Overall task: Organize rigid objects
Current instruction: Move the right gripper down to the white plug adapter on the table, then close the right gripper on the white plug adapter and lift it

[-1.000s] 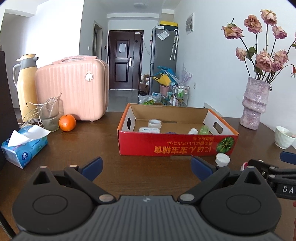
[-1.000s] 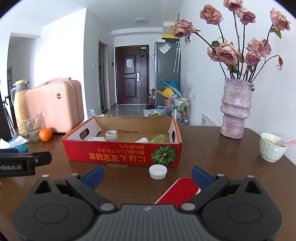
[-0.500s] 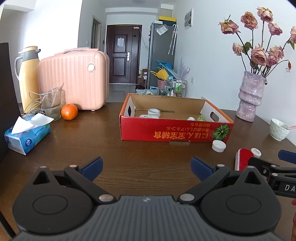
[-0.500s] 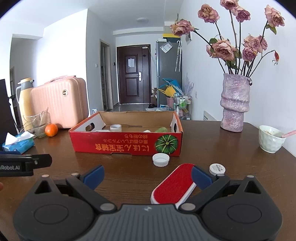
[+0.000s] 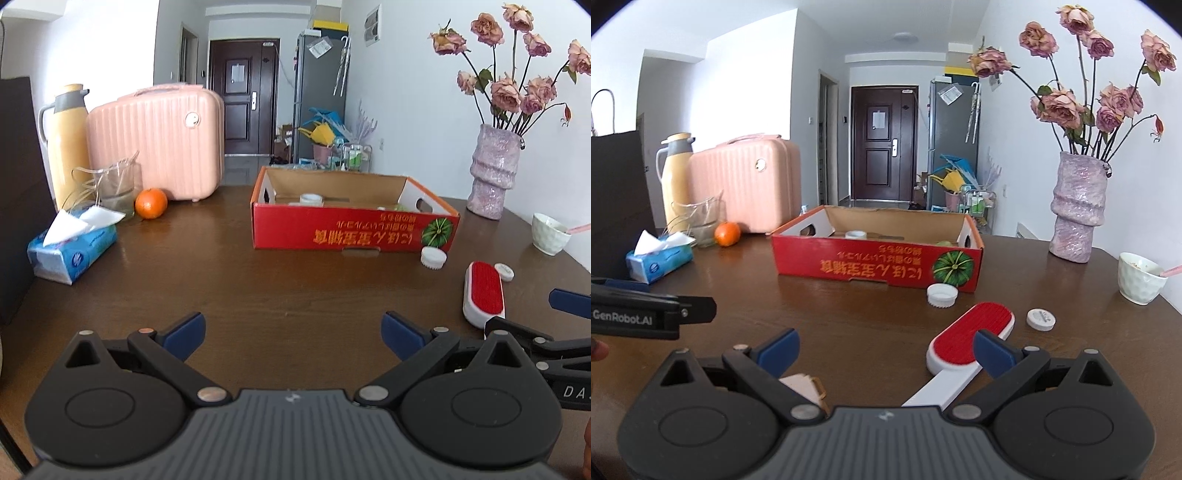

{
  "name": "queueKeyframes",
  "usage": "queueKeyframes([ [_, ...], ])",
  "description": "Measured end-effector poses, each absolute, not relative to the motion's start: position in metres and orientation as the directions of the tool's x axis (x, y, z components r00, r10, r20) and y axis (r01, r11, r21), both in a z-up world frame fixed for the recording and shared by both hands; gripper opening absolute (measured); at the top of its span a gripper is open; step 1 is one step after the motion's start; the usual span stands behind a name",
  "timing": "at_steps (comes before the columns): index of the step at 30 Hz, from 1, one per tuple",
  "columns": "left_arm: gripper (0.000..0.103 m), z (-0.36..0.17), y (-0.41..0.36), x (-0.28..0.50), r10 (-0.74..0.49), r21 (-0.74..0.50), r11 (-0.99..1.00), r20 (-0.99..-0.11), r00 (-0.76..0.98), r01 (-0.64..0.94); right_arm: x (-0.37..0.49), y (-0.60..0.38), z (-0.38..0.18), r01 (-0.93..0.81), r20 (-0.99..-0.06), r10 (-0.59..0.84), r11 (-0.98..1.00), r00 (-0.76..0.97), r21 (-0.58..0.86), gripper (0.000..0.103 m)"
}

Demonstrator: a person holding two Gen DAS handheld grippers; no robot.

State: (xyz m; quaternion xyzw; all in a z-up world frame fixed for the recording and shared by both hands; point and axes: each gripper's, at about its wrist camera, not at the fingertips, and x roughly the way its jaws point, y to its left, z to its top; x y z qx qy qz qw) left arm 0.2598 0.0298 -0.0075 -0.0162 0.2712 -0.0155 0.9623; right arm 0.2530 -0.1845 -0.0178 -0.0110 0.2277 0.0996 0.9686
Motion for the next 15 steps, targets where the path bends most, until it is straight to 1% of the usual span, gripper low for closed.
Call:
queueKeyframes([
  [15, 0.103, -0.023, 0.049, 0.230, -0.029, -0.039, 0.999, -0.573, 0.819, 0.008, 0.226, -0.165, -0.034, -0.261, -0.511, 0.244, 0.965, 0.824, 0.039, 0.101],
])
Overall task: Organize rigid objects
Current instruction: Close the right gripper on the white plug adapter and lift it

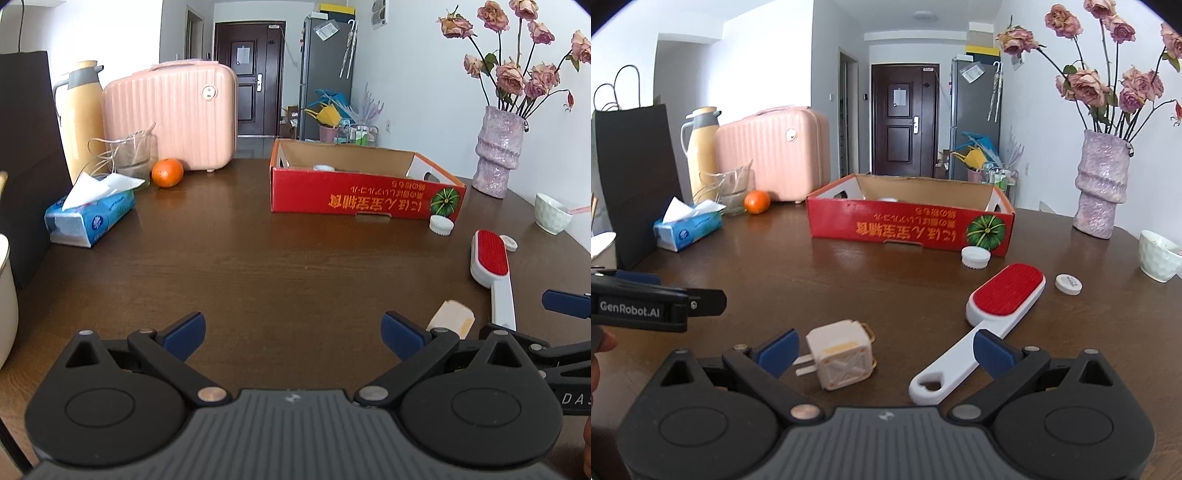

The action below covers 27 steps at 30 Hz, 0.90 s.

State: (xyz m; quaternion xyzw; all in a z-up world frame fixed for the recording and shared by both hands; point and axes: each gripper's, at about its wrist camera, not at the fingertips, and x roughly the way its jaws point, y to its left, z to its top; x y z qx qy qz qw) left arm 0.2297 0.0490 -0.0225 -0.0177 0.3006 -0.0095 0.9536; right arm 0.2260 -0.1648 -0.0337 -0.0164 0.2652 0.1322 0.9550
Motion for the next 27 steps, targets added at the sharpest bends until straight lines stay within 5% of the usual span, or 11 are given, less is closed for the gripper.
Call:
queueKeyframes([
  [27, 0.103, -0.031, 0.066, 0.227, -0.013, -0.055, 0.998, -0.597, 0.802, -0.025, 0.263, -0.126, -0.058, -0.371, -0.611, 0.263, 0.927, 0.746, -0.053, 0.100],
])
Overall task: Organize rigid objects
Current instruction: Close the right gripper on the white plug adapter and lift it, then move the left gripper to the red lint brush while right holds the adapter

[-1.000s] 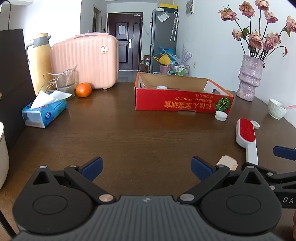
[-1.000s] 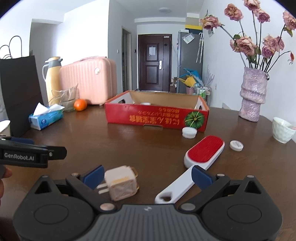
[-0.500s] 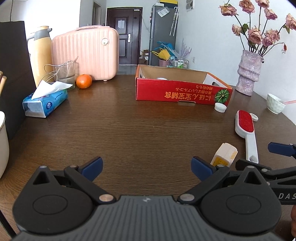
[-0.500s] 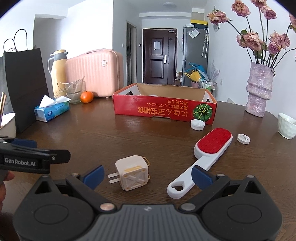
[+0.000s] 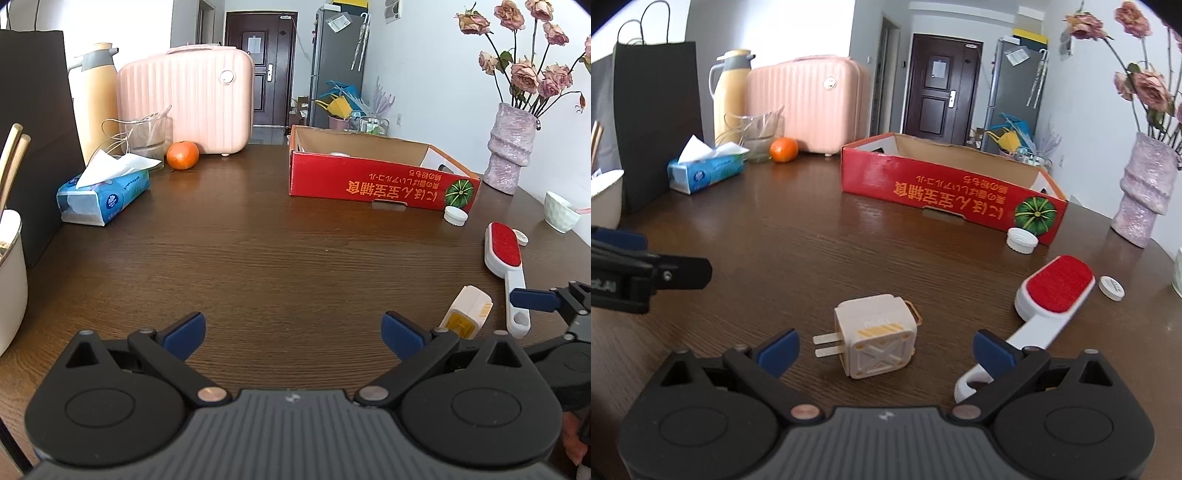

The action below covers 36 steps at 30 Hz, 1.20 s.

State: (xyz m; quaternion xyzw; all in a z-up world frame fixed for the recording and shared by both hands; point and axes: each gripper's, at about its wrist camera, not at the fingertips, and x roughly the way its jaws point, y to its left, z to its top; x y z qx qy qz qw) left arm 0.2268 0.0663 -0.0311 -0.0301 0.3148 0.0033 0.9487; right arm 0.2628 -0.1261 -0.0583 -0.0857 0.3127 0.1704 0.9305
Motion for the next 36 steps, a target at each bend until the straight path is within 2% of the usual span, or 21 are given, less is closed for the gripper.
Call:
queueKeyframes([
  [7, 0.103, -0.034, 0.066, 0.230, -0.018, -0.055, 0.998, -0.606, 0.795, -0.019, 0.279, -0.124, -0.063, -0.410, -0.621, 0.294, 0.911, 0.727, -0.048, 0.092],
  [9, 0.103, -0.035, 0.066, 0.230, -0.018, -0.054, 0.998, -0.607, 0.794, -0.019, 0.281, -0.122, -0.065, -0.421, -0.626, 0.303, 0.906, 0.719, -0.045, 0.086],
  [11, 0.103, -0.035, 0.066, 0.231, -0.019, -0.055, 0.998, -0.608, 0.793, -0.019, 0.281, -0.122, -0.066, -0.441, -0.633, 0.328, 0.897, 0.701, -0.023, 0.063],
  [13, 0.103, -0.035, 0.066, 0.232, -0.017, -0.055, 0.998, -0.611, 0.791, -0.021, 0.278, -0.122, -0.066, -0.448, -0.628, 0.335, 0.894, 0.702, -0.025, 0.059],
  [36, 0.103, -0.033, 0.056, 0.238, -0.018, -0.044, 0.999, -0.622, 0.783, -0.012, 0.264, -0.142, -0.047, -0.401, -0.524, 0.335, 0.916, 0.783, -0.013, 0.059],
])
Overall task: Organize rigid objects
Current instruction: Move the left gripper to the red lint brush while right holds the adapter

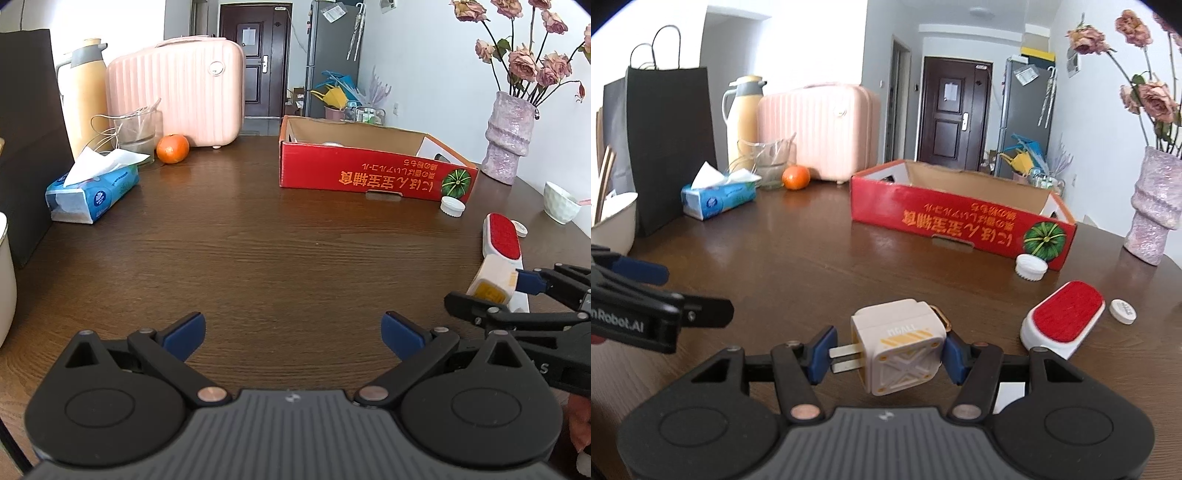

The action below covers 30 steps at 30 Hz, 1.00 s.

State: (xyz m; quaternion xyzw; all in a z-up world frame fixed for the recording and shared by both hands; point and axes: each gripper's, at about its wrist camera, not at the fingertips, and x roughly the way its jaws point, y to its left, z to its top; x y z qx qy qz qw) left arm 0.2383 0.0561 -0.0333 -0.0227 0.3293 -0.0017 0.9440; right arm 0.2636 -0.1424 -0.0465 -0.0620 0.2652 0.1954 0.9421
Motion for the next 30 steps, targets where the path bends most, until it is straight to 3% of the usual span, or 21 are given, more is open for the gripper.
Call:
queueKeyframes([
  [30, 0.103, -0.015, -0.032, 0.288, -0.071, -0.003, 0.996, -0.628, 0.775, 0.089, 0.281, -0.254, -0.032, -0.203, -0.454, 0.172, 0.979, 0.874, -0.019, 0.059],
])
